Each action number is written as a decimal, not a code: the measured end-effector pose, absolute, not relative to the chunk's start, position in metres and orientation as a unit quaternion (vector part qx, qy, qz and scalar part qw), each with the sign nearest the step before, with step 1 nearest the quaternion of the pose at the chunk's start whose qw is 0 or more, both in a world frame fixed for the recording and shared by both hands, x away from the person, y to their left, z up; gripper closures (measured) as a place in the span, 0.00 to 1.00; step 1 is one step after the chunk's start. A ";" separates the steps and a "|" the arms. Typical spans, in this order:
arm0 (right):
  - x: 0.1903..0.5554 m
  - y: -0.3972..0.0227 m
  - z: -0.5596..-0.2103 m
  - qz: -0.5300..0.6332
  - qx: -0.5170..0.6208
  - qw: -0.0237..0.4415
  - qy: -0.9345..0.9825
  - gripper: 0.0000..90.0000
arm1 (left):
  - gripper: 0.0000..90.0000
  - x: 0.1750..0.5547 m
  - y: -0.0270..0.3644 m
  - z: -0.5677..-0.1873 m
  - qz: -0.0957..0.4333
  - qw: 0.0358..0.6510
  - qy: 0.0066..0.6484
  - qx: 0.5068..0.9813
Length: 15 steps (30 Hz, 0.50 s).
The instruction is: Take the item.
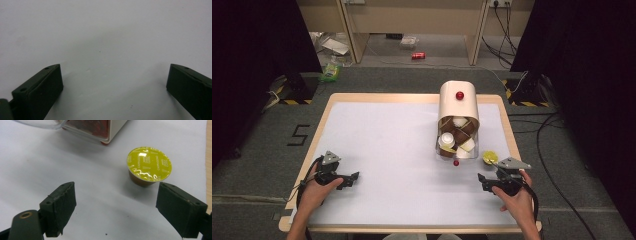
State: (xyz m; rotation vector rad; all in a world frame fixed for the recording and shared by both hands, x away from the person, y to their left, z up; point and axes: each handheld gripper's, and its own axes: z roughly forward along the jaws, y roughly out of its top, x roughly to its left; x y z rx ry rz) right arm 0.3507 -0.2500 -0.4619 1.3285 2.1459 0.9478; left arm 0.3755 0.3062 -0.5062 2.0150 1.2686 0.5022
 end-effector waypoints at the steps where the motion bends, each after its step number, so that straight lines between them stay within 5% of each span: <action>1: 0.350 -0.250 -0.462 0.342 0.479 0.222 0.777 0.19 | 0.00 0.376 0.306 -0.506 0.193 0.347 0.489 0.777; 15: 0.336 -0.249 -0.468 0.340 0.472 0.220 0.783 0.19 | 0.00 0.375 0.306 -0.506 0.194 0.347 0.489 0.777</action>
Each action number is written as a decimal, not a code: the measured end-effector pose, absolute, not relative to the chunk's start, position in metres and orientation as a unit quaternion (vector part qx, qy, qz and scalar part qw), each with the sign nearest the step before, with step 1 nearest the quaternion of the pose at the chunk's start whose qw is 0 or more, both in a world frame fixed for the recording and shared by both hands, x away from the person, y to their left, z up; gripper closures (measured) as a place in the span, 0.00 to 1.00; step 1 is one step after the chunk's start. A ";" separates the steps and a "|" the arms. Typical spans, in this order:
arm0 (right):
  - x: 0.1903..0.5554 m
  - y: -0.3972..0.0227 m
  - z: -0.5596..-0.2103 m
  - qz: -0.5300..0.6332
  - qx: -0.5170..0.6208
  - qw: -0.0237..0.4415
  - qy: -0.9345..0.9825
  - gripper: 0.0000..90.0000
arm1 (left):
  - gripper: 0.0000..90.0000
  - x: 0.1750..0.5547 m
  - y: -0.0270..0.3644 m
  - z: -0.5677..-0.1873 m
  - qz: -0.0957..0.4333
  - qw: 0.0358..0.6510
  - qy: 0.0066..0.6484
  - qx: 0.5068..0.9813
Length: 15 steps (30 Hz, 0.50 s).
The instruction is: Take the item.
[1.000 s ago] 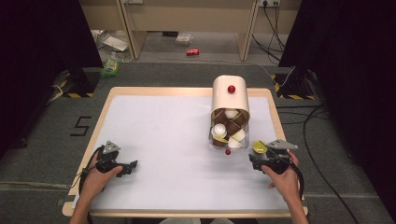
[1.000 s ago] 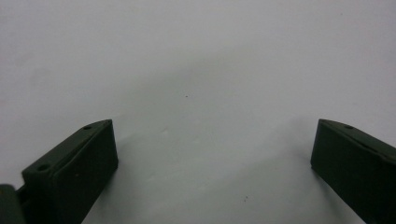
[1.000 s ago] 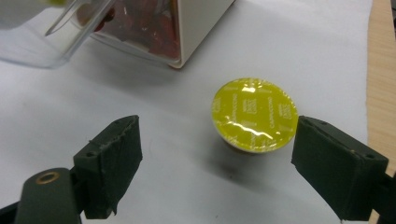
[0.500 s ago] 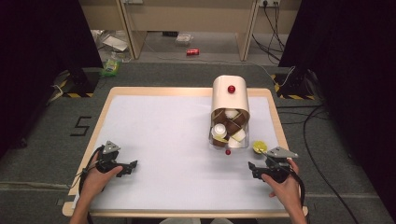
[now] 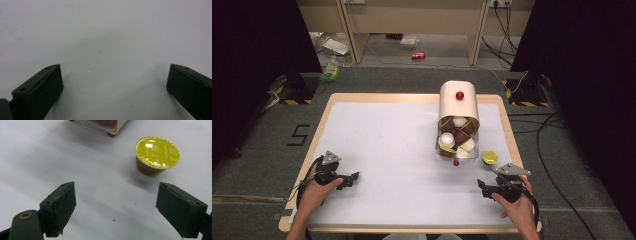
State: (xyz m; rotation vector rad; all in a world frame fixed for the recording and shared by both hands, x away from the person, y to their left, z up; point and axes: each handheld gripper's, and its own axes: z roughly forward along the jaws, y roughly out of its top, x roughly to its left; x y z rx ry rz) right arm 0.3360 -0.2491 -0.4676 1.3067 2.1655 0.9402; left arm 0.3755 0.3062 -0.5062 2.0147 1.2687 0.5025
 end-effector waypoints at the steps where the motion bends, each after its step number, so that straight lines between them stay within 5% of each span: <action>1: 0.335 -0.249 -0.468 0.340 0.473 0.219 0.783 0.19 | 0.00 0.376 0.306 -0.506 0.193 0.347 0.489 0.777; 15: 0.323 -0.251 -0.477 0.332 0.472 0.209 0.790 0.19 | 0.00 0.375 0.306 -0.506 0.193 0.347 0.489 0.777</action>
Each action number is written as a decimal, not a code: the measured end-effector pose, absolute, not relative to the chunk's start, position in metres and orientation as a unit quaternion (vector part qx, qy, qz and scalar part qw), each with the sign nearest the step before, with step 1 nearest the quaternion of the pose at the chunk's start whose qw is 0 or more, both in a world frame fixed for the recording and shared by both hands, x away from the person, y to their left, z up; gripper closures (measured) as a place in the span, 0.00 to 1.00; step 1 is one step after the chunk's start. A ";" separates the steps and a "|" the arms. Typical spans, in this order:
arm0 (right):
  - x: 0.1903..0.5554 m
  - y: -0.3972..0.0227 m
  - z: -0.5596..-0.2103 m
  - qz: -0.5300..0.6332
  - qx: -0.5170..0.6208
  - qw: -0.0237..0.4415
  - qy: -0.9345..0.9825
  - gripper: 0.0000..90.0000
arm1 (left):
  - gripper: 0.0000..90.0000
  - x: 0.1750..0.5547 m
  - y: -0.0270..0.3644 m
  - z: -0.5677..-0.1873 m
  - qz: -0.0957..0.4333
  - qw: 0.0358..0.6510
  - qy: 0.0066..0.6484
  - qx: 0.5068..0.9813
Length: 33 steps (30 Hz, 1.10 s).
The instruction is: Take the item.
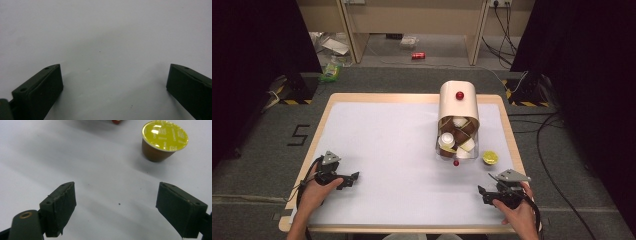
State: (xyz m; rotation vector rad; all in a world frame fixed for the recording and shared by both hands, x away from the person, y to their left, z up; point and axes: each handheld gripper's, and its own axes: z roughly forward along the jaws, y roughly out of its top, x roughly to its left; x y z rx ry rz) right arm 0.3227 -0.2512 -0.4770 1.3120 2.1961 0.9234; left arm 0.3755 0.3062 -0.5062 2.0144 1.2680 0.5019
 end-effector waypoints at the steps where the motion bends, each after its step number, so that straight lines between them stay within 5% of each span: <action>1: 0.322 -0.252 -0.478 0.330 0.470 0.210 0.791 0.19 | 0.00 0.375 0.306 -0.506 0.194 0.347 0.489 0.777; 33: 0.273 -0.265 -0.494 0.328 0.476 0.201 0.791 0.18 | 0.00 0.375 0.306 -0.506 0.195 0.347 0.489 0.777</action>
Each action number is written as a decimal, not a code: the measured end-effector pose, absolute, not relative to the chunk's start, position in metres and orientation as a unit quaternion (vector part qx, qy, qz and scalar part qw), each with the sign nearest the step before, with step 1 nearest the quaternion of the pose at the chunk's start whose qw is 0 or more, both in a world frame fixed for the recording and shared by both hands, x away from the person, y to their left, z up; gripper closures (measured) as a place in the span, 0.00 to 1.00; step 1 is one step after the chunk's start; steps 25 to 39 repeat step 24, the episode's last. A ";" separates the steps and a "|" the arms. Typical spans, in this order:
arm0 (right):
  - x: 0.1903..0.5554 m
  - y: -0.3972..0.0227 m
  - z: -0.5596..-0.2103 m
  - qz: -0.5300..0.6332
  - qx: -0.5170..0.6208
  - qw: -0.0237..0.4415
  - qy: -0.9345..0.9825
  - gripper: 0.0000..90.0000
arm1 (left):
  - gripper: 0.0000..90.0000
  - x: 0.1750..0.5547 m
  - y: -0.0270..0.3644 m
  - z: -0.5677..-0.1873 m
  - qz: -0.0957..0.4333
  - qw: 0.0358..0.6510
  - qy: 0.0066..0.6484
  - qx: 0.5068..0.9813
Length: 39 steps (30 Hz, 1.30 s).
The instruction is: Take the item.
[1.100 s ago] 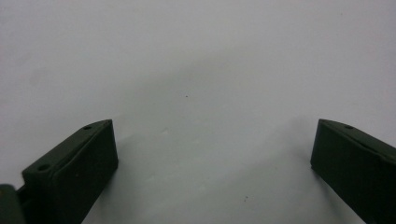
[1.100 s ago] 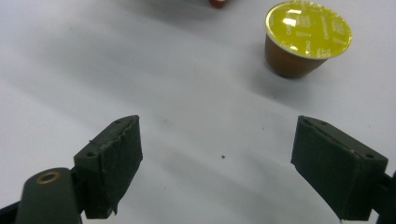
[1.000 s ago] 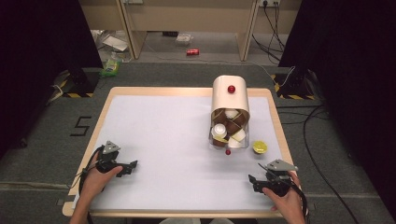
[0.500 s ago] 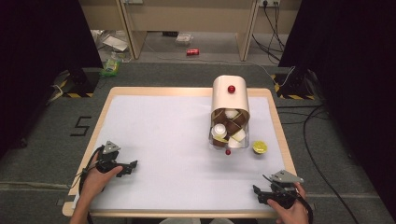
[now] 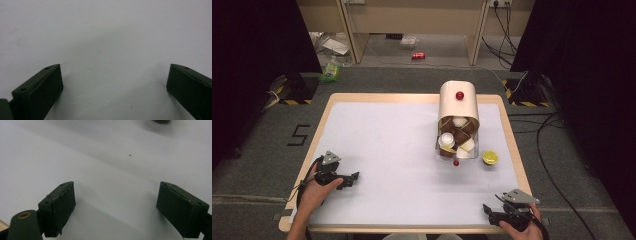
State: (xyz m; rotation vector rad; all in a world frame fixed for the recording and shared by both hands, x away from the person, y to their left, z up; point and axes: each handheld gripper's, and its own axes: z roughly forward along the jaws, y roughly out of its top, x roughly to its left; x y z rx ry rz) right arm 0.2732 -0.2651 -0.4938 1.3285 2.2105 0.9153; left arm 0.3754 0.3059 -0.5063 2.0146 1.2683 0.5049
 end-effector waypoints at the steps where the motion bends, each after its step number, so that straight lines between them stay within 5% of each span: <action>1: 0.273 -0.265 -0.494 0.329 0.475 0.203 0.790 0.18 | 0.00 0.375 0.306 -0.506 0.195 0.347 0.489 0.777; 39: 0.272 -0.266 -0.496 0.334 0.472 0.203 0.790 0.16 | 0.00 0.375 0.306 -0.506 0.195 0.347 0.489 0.777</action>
